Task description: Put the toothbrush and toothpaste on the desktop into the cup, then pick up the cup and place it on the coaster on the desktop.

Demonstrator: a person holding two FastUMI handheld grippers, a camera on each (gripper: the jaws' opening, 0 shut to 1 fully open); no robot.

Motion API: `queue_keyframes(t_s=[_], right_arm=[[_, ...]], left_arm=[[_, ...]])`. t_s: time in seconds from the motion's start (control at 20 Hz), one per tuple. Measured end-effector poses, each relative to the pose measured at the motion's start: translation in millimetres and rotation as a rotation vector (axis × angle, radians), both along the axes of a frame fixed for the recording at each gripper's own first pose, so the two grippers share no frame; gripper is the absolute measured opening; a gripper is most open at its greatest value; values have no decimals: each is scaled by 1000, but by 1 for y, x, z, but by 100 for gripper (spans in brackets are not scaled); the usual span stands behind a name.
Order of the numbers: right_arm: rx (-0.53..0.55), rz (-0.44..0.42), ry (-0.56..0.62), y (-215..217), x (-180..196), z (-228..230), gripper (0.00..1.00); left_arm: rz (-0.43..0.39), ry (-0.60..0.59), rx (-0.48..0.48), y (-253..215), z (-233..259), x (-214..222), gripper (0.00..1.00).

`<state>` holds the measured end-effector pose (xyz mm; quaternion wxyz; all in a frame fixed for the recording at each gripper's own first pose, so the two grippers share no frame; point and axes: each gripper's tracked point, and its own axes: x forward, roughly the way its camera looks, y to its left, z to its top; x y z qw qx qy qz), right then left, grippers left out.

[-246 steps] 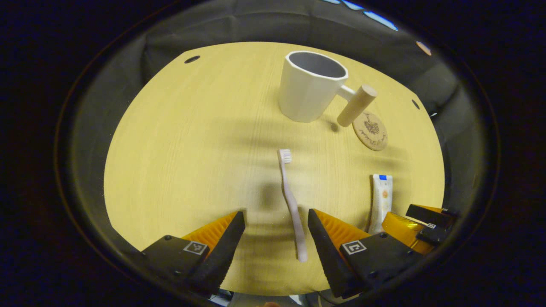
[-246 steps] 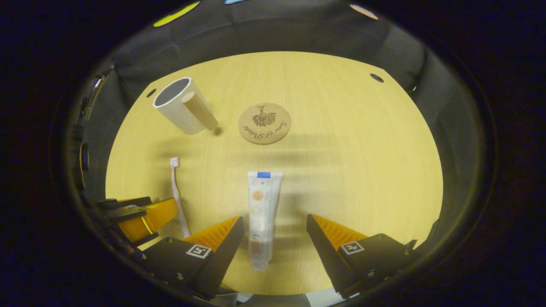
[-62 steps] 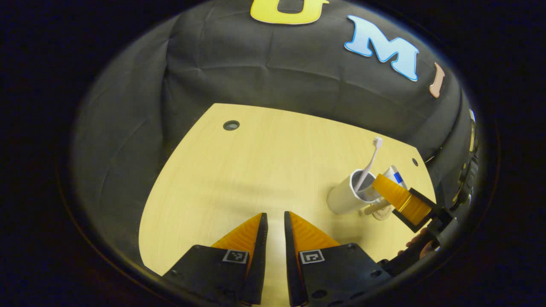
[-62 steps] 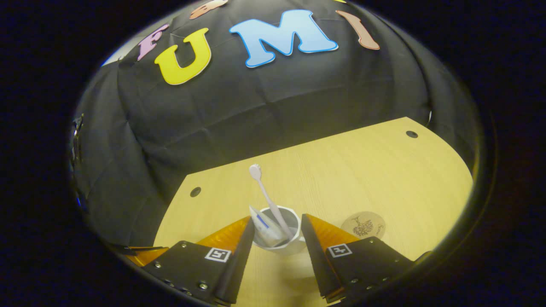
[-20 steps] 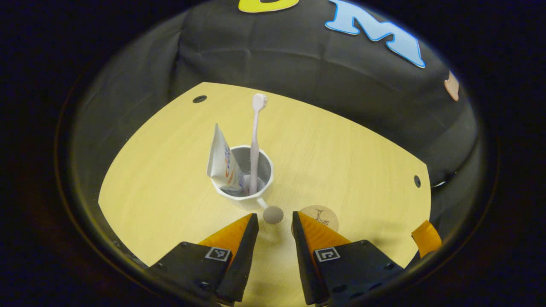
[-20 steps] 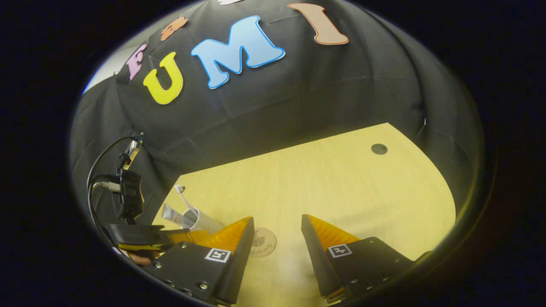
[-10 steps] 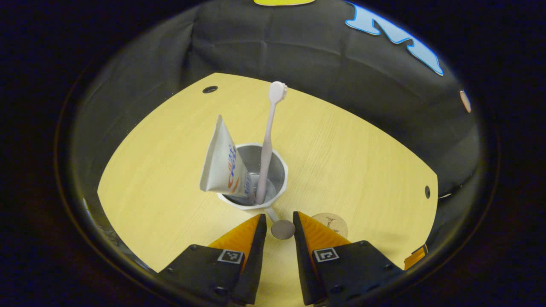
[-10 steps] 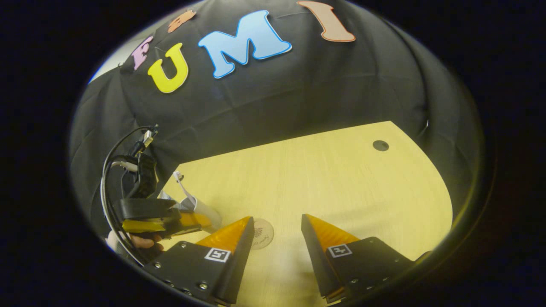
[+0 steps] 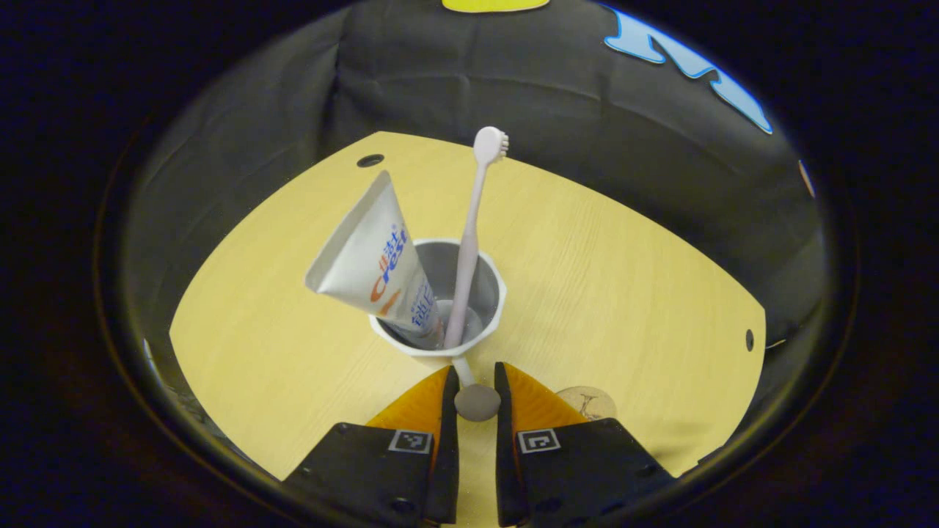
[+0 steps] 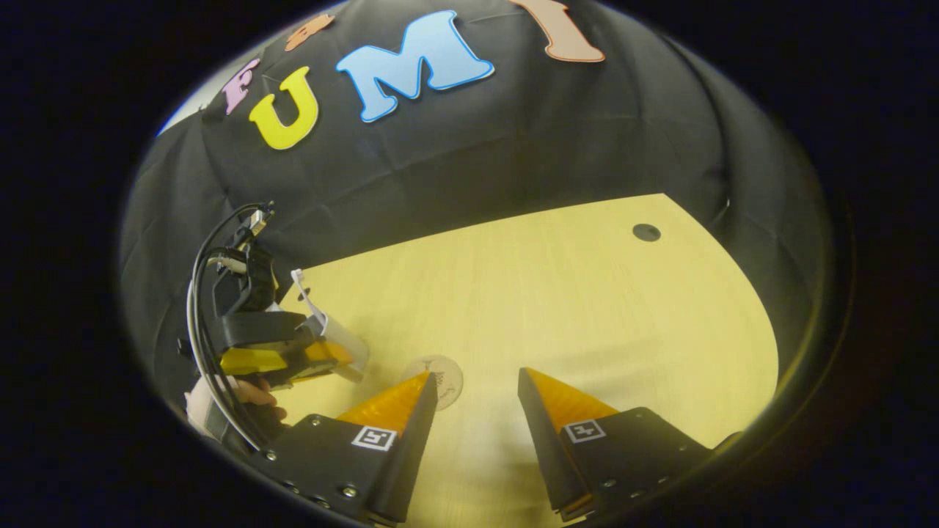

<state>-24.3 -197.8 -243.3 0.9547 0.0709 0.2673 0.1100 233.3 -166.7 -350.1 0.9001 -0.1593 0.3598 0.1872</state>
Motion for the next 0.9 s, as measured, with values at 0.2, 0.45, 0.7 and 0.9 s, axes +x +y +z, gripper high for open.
queue_keyframes(t_s=[0.2,0.45,0.7,0.9], right_arm=[[-1,-24,3,-9,3,1,68],[-9,-45,3,-17,1,0,68],[-9,-60,6,-19,-3,-4,68],[-4,-71,6,-19,-8,-5,68]], left_arm=[[18,-24,11,1,-1,3,16],[-4,-55,37,2,1,-1,15],[-58,-67,67,-7,2,-13,15],[-120,-91,95,-17,7,-17,15]])
